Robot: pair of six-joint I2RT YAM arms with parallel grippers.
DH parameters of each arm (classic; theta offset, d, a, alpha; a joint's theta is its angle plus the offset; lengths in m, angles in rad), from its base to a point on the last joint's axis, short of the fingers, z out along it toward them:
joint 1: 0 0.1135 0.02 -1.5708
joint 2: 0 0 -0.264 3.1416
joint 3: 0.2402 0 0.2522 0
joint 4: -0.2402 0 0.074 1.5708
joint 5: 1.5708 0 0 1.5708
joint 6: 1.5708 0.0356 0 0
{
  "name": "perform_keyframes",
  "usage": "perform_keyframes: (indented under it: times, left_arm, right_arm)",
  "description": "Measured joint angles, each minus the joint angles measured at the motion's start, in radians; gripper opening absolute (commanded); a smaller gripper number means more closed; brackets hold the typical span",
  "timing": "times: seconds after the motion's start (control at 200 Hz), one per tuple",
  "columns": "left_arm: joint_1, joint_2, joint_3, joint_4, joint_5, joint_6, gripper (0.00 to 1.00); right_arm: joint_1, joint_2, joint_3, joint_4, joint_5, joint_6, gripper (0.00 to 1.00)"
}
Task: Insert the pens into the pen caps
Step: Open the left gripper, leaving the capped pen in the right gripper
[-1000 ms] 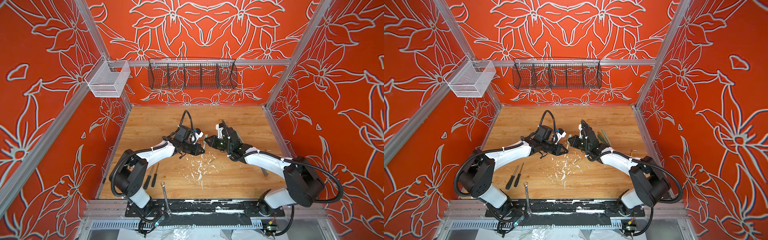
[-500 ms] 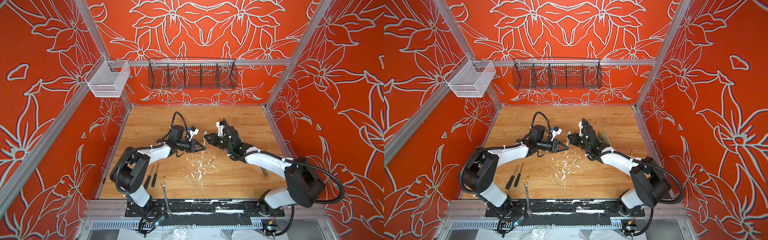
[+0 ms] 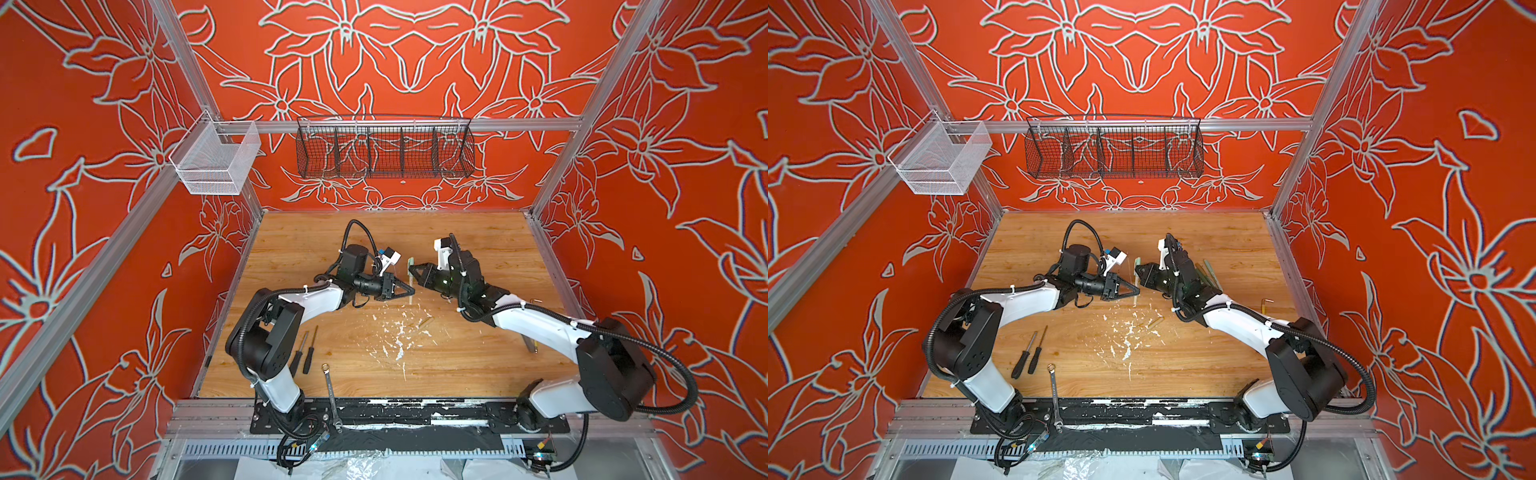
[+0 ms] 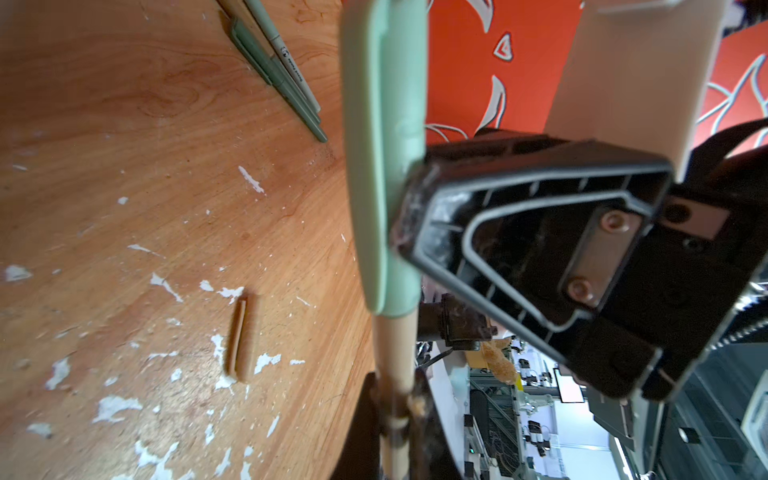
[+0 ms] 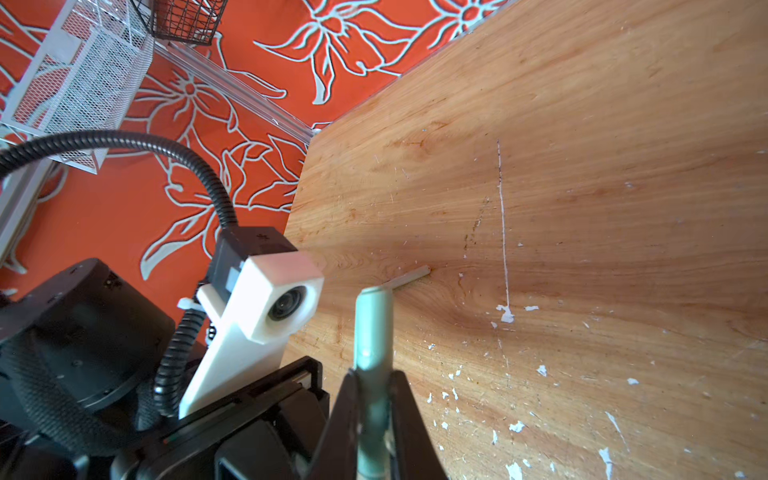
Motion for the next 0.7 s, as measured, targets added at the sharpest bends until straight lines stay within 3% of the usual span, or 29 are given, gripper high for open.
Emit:
perform_keyframes:
  times: [0.455,0.7]
  left_arm:
    - [-0.029,-0.012,0.024,-0.154,-0.078,0.173,0.0]
    - [-0.024,-0.013,0.054,-0.129,-0.111,0.194,0.38]
  right_arm:
    - [0.0,-0.027,0.003,-0.076,-0.01,-0.032,0.0]
    - [0.003,-0.053,-0.02,-0.15,-0.045,-0.043,0.0]
